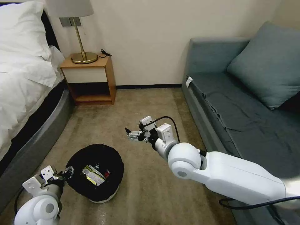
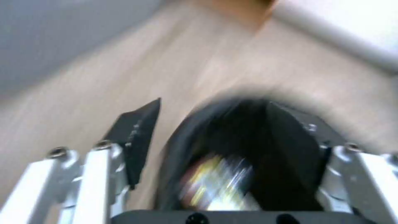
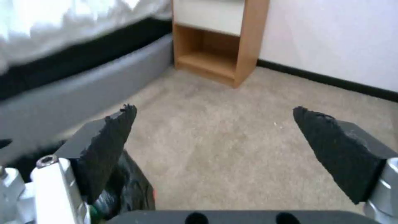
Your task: Pick up the trash bin, then pick up the garbage on the floor and place it into the trash bin.
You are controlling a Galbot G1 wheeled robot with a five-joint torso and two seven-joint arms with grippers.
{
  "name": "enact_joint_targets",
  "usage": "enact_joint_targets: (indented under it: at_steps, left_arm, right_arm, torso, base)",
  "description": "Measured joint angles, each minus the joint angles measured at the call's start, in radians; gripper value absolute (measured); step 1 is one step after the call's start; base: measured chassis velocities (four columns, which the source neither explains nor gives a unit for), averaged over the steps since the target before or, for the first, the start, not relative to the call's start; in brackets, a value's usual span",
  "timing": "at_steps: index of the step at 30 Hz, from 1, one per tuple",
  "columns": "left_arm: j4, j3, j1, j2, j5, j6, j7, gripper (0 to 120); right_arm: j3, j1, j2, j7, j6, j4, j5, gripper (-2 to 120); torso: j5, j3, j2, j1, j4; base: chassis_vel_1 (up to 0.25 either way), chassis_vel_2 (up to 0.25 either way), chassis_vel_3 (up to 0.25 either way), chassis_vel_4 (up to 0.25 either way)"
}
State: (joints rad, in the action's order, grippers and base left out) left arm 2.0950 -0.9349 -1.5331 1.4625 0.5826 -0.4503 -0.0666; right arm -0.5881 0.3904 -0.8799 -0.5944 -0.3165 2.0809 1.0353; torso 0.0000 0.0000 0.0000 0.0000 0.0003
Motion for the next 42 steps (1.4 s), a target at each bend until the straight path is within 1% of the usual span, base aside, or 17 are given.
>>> enact_joint_targets:
  at_steps: [3, 4, 5, 7, 11, 12, 14, 15, 17, 18, 20, 21, 25, 26, 30, 36, 42]
  left_arm:
    - [-0.003, -0.006, -0.012, -0.001, -0.072, 0.164, 0.171, 90]
    - [-0.003, -0.006, -0.012, -0.001, -0.072, 0.164, 0.171, 90]
    - [-0.005, -0.007, -0.014, -0.002, -0.093, 0.199, 0.208, 96]
    - [-0.005, -0.006, -0.022, -0.009, -0.148, 0.266, 0.305, 100]
    - [0.000, -0.002, -0.027, -0.014, -0.168, 0.286, 0.346, 100]
    - [0.014, 0.005, -0.035, -0.023, -0.190, 0.305, 0.377, 100]
    - [0.032, 0.018, -0.049, -0.030, -0.208, 0.321, 0.395, 100]
    - [0.032, 0.018, -0.049, -0.030, -0.208, 0.321, 0.395, 100]
    - [0.045, 0.032, -0.059, -0.032, -0.223, 0.336, 0.396, 100]
    - [0.045, 0.032, -0.059, -0.032, -0.223, 0.336, 0.396, 100]
    - [0.057, 0.046, -0.068, -0.031, -0.243, 0.349, 0.393, 100]
    - [0.057, 0.046, -0.068, -0.031, -0.243, 0.349, 0.393, 100]
    - [0.066, 0.074, -0.083, -0.026, -0.278, 0.362, 0.354, 100]
    - [0.066, 0.074, -0.083, -0.026, -0.278, 0.362, 0.354, 100]
    - [0.071, 0.085, -0.092, -0.019, -0.327, 0.378, 0.309, 100]
    - [0.071, 0.108, -0.103, -0.012, -0.358, 0.403, 0.246, 100]
    - [0.068, 0.136, -0.114, -0.010, -0.369, 0.429, 0.198, 100]
  right_arm:
    - [0.139, 0.115, 0.030, 0.055, 0.091, 0.029, -0.065, 100]
    - [0.139, 0.115, 0.030, 0.055, 0.091, 0.029, -0.065, 100]
    - [0.189, 0.161, 0.036, 0.068, 0.121, 0.040, -0.104, 100]
    - [0.341, 0.305, 0.036, 0.090, 0.170, 0.077, -0.240, 100]
    - [0.422, 0.390, 0.026, 0.099, 0.192, 0.094, -0.316, 100]
    - [0.547, 0.515, 0.002, 0.114, 0.210, 0.122, -0.427, 100]
    - [0.696, 0.642, -0.035, 0.118, 0.207, 0.165, -0.540, 100]
    - [0.696, 0.642, -0.035, 0.118, 0.207, 0.165, -0.540, 100]
    - [0.803, 0.761, -0.073, 0.118, 0.195, 0.203, -0.641, 100]
    - [0.803, 0.761, -0.073, 0.118, 0.195, 0.203, -0.641, 100]
    - [0.891, 0.888, -0.133, 0.113, 0.188, 0.243, -0.762, 100]
    - [0.891, 0.888, -0.133, 0.113, 0.188, 0.243, -0.762, 100]
    - [0.960, 1.052, -0.353, 0.123, 0.183, 0.310, -0.900, 100]
    - [0.960, 1.052, -0.353, 0.123, 0.183, 0.310, -0.900, 100]
    - [0.934, 1.141, -0.468, 0.157, 0.219, 0.318, -0.994, 100]
    - [0.915, 1.211, -0.506, 0.216, 0.246, 0.302, -1.071, 100]
    - [0.901, 1.226, -0.519, 0.270, 0.253, 0.272, -1.099, 100]
  torso:
    - [0.0003, 0.000, 0.000, 0.000, -0.0005]
    - [0.0003, 0.000, 0.000, 0.000, -0.0005]
    - [0.0002, 0.000, 0.000, 0.000, -0.0004]
    - [0.0001, 0.000, 0.000, 0.000, -0.0003]
    - [0.0002, 0.000, 0.000, 0.000, -0.0003]
    - [0.0005, 0.000, 0.000, 0.000, -0.0007]
    - [0.0001, 0.000, 0.000, 0.000, -0.0003]
    - [0.0001, 0.000, 0.000, 0.000, -0.0003]
    - [0.0001, 0.000, 0.000, 0.000, -0.0003]
    - [0.0001, 0.000, 0.000, 0.000, -0.0003]
    - [-0.0002, 0.000, 0.000, 0.000, -0.0005]
    - [-0.0002, 0.000, 0.000, 0.000, -0.0005]
    - [0.0000, 0.000, 0.000, 0.000, -0.0004]
    - [0.0000, 0.000, 0.000, 0.000, -0.0004]
    - [-0.0002, 0.000, 0.000, 0.000, -0.0003]
    - [-0.0003, 0.000, 0.000, 0.000, -0.0003]
    - [-0.0001, 0.000, 0.000, 0.000, -0.0002]
  base:
    - [0.000, 0.000, 0.000, 0.000]
    - [0.000, 0.000, 0.000, 0.000]
    - [0.000, 0.000, 0.000, 0.000]
    - [0.000, 0.000, 0.000, 0.000]
    - [0.000, 0.000, 0.000, 0.000]
    - [0.000, 0.000, 0.000, 0.000]
    - [0.000, 0.000, 0.000, 0.000]
    - [0.000, 0.000, 0.000, 0.000]
    - [0.000, 0.000, 0.000, 0.000]
    - [0.000, 0.000, 0.000, 0.000]
    - [0.000, 0.000, 0.000, 0.000]
    - [0.000, 0.000, 0.000, 0.000]
    - [0.000, 0.000, 0.000, 0.000]
    - [0.000, 0.000, 0.000, 0.000]
    - [0.000, 0.000, 0.000, 0.000]
    - [0.000, 0.000, 0.000, 0.000]
    - [0.000, 0.000, 0.000, 0.000]
